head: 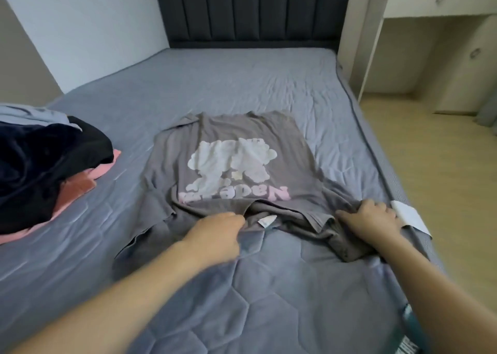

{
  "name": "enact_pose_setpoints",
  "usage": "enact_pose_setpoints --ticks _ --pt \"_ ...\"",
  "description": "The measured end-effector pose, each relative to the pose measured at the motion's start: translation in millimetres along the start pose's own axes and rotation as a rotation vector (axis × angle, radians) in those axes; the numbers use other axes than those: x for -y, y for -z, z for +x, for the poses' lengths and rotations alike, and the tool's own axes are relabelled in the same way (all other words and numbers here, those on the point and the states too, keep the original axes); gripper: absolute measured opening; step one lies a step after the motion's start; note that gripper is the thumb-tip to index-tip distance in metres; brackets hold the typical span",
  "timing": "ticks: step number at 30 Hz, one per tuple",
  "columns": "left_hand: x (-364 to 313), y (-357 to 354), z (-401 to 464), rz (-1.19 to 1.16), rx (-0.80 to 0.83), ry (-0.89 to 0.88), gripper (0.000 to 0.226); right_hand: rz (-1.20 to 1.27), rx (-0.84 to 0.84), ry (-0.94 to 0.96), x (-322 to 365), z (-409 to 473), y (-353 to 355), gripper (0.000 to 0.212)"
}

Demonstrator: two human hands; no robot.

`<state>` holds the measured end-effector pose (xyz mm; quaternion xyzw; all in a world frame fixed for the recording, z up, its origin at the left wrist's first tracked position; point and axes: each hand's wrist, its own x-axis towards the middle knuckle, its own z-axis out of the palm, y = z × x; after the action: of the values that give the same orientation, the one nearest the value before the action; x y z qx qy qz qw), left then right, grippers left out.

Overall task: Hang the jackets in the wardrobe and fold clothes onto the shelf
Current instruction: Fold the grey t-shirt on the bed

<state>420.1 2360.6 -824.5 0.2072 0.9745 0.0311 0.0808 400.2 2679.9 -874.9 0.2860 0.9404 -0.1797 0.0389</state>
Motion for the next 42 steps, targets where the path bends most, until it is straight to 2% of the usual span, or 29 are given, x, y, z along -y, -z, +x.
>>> enact_pose_setpoints --ticks 2,4,5,6,7,9,11,12,15,17,19,21,23,25,27,30,32,34,36,38,40,42 --pt "11.4 18.5 -14.4 -0.03 0.295 -0.022 0.027 0.335 0.139 -0.019 4.8 3.5 13.6 0.054" --pt "11.9 26.7 -33.4 0.221 0.674 0.029 0.031 0.554 0.225 -0.037 5.4 6.7 23.5 0.041" --pt "8.6 23.8 -40.4 0.362 0.816 0.082 0.033 0.637 0.257 -0.067 3.9 8.8 28.3 0.039" --pt "0.2 21.1 -45.6 0.43 0.875 0.125 0.038 0.726 0.321 -0.107 1.9 8.0 32.3 0.037" --pt "-11.8 17.3 -46.5 0.413 0.829 0.142 0.045 0.807 0.429 -0.145 0.4 7.6 37.0 0.033" --pt "-37.5 7.8 -36.5 0.331 0.451 0.049 0.059 0.959 0.623 -0.159 -4.1 7.7 47.8 0.03" --pt "-68.6 -1.8 -27.4 0.289 0.104 -0.128 0.064 1.074 0.649 -0.176 -8.3 9.9 55.5 0.029" --pt "-83.0 -8.1 -23.3 0.311 0.025 -0.198 0.062 1.08 0.607 -0.188 -10.8 11.1 59.7 0.027" --pt "-112.3 -24.0 -10.2 0.297 0.044 -0.334 0.033 1.054 0.292 -0.226 -23.3 22.0 70.6 0.026" --pt "-122.1 -29.3 -5.6 0.12 0.144 -0.415 0.014 1.055 0.11 -0.191 -32.8 29.8 75.4 0.031" --pt "-131.1 -33.8 -4.9 -0.051 0.239 -0.504 0.012 1.086 0.034 -0.143 -38.0 29.7 76.3 0.044" --pt "-137.3 -37.4 -5.5 -0.112 0.307 -0.498 0.012 1.075 -0.033 -0.097 -39.2 25.6 73.0 0.052" --pt "-135.6 -34.7 -0.6 -0.28 0.362 -0.406 0.017 0.969 -0.157 -0.051 -38.6 21.4 70.1 0.055" --pt "-121.5 -22.9 8.0 -0.553 0.389 -0.236 0.026 0.616 -0.346 -0.01 -34.8 14.8 72.3 0.056" --pt "-88.7 -11.4 15.6 -0.644 0.255 -0.077 0.029 0.364 -0.399 0.137 -16.5 3.6 69.4 0.06" --pt "-14.8 2.7 16.1 -0.442 -0.12 0.175 0.022 0.17 -0.296 0.443 42.3 -25.6 39.7 0.055" --pt "42.9 8.0 4.6 -0.236 -0.333 0.449 0.019 0.099 -0.176 0.651 90.4 -51.0 9.4 0.053" --pt "101.1 4.9 -15.8 -0.181 -0.326 0.796 0.042 0.054 0.043 0.823 135.7 -79.0 -23.7 0.059" --pt "145.6 -4.6 -39.5 -0.435 -0.207 1.026 0.053 -0.031 0.239 0.952 173.4 -105.1 -58.8 0.066" --pt "166.8 -19.7 -56.6 -0.734 -0.132 0.959 0.035 -0.107 0.321 1.036 201.2 -126.7 -90.9 0.067" --pt "175.5 -26.5 -63.3 -0.774 -0.161 0.848 0.016 -0.124 0.301 1.076 221.7 -140.3 -113.6 0.065" --pt "183.5 -26.8 -63.9 -0.867 -0.223 0.786 0.022 -0.074 0.254 1.073 234.5 -143.6 -124.7 0.064"
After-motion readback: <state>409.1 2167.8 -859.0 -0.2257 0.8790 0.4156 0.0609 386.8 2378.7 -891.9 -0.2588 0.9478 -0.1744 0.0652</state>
